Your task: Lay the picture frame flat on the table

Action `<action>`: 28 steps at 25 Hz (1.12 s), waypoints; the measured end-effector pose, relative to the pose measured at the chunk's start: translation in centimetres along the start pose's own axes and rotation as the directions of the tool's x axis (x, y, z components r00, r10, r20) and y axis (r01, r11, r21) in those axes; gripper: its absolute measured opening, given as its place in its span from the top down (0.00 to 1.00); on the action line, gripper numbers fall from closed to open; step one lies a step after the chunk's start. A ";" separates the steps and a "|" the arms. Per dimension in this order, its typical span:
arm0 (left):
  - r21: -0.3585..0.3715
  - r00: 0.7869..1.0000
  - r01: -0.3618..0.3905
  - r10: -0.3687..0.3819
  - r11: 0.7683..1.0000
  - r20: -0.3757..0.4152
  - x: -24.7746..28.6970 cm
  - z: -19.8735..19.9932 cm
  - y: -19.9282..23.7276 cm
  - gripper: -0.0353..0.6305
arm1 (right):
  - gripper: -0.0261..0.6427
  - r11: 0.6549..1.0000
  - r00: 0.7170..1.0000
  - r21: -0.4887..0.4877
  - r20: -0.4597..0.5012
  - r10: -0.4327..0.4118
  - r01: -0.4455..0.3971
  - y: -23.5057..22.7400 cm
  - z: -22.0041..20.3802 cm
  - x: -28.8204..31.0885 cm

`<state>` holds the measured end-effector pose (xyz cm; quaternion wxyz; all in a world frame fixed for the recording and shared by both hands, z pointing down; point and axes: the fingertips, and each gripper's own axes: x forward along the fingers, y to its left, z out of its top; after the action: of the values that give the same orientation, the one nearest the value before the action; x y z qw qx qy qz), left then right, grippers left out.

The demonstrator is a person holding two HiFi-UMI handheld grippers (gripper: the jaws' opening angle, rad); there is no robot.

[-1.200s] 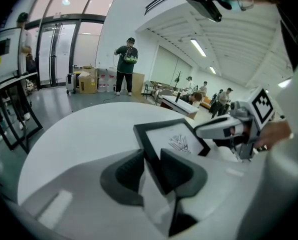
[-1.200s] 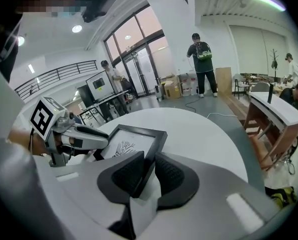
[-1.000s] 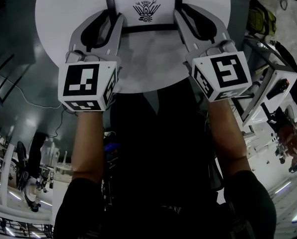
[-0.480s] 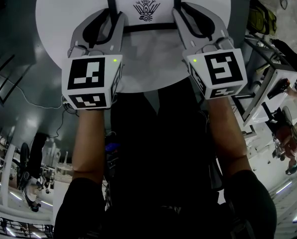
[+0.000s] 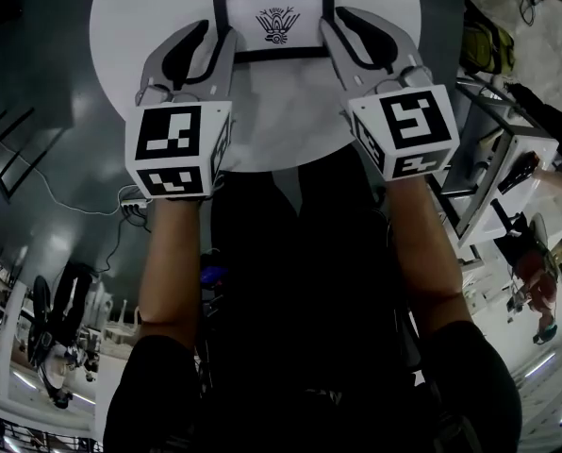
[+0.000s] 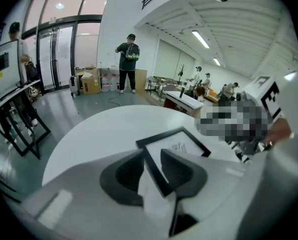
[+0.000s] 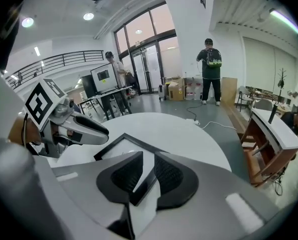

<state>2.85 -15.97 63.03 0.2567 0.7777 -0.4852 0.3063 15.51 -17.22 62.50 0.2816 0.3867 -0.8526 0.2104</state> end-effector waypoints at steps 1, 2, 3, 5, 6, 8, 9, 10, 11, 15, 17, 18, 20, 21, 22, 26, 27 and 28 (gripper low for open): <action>0.004 1.000 0.001 -0.001 1.000 0.015 -0.6 0.8 -0.1 0.79 | 0.85 1.000 1.000 -0.005 0.010 0.001 -0.001 0.2 0.8 -0.5; 0.009 1.000 0.002 -0.003 1.000 0.031 -1.3 1.6 -0.1 0.80 | 0.86 1.000 1.000 -0.011 0.020 0.001 0.000 0.3 1.5 -0.9; 0.012 0.999 0.004 -0.005 1.000 0.047 -2.0 2.4 -0.2 0.82 | 0.87 1.000 1.000 -0.019 0.031 -0.001 0.002 0.5 2.3 -1.4; 0.017 0.997 0.007 -0.009 1.000 0.078 -3.4 4.1 -0.1 0.86 | 0.91 0.999 0.999 -0.040 0.052 -0.006 0.008 0.9 4.2 -2.2; 0.022 0.995 0.007 -0.009 1.000 0.095 -4.2 5.0 0.1 0.87 | 0.91 0.999 0.998 -0.048 0.064 -0.009 0.012 1.2 5.2 -2.5; 0.031 0.992 0.003 -0.007 1.000 0.130 -5.9 6.9 0.4 0.89 | 0.93 0.998 0.996 -0.060 0.091 -0.013 0.018 1.9 7.4 -3.5; 0.034 0.989 0.002 -0.007 0.999 0.145 -6.9 7.9 0.6 0.91 | 0.94 0.998 0.994 -0.065 0.106 -0.013 0.020 2.3 8.6 -4.2; 0.033 0.987 0.004 -0.010 0.999 0.159 -8.1 8.9 0.5 0.92 | 0.96 0.997 0.993 -0.071 0.120 -0.013 0.022 2.8 9.8 -5.0; 0.030 0.985 0.011 -0.016 0.999 0.172 -9.4 9.9 0.4 0.94 | 0.96 0.997 0.991 -0.076 0.133 -0.013 0.023 3.4 11.0 -6.0; 0.020 0.968 0.051 -0.055 0.998 0.245 -15.9 14.7 0.9 0.94 | 0.96 0.995 0.983 -0.093 0.185 -0.008 0.026 6.4 17.0 -10.1; 0.034 0.952 0.079 -0.086 0.996 0.293 -18.7 17.6 1.8 0.94 | 0.96 0.994 0.971 -0.102 0.239 -0.005 0.030 7.8 21.2 -11.9; 0.049 0.944 0.095 -0.106 0.994 0.314 -20.0 19.0 2.3 0.94 | 0.96 0.994 0.963 -0.104 0.269 -0.004 0.033 8.6 23.4 -12.9; 0.078 0.922 0.131 -0.150 0.988 0.356 -23.4 21.2 3.4 0.94 | 0.96 0.994 0.946 -0.102 0.323 0.005 0.029 10.9 27.4 -14.9; 0.091 0.909 0.149 -0.172 0.985 0.380 -25.4 22.0 4.0 0.94 | 0.96 0.995 0.938 -0.101 0.347 0.016 0.020 12.5 29.1 -16.0; 0.103 0.893 0.167 -0.195 0.981 0.405 -27.4 22.7 4.5 0.94 | 0.96 0.995 0.928 -0.101 0.371 0.033 0.005 14.2 30.6 -17.1; 0.198 0.822 0.226 -0.295 0.954 0.487 -34.7 24.1 5.5 0.94 | 0.96 0.993 0.883 -0.106 0.461 0.088 -0.044 20.1 34.1 -21.6; 0.224 0.801 0.238 -0.321 0.945 0.505 -36.4 24.4 5.6 0.94 | 0.96 0.993 0.874 -0.107 0.478 0.086 -0.039 21.1 34.6 -22.7; 0.244 0.777 0.255 -0.348 0.936 0.525 -38.1 24.7 5.8 0.94 | 0.96 0.994 0.866 -0.108 0.493 0.081 -0.032 22.1 35.0 -23.7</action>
<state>-9.79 -12.71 19.18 0.0864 0.9185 -0.3816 0.0573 0.05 -11.03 17.74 0.0649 0.3886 -0.9164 0.0707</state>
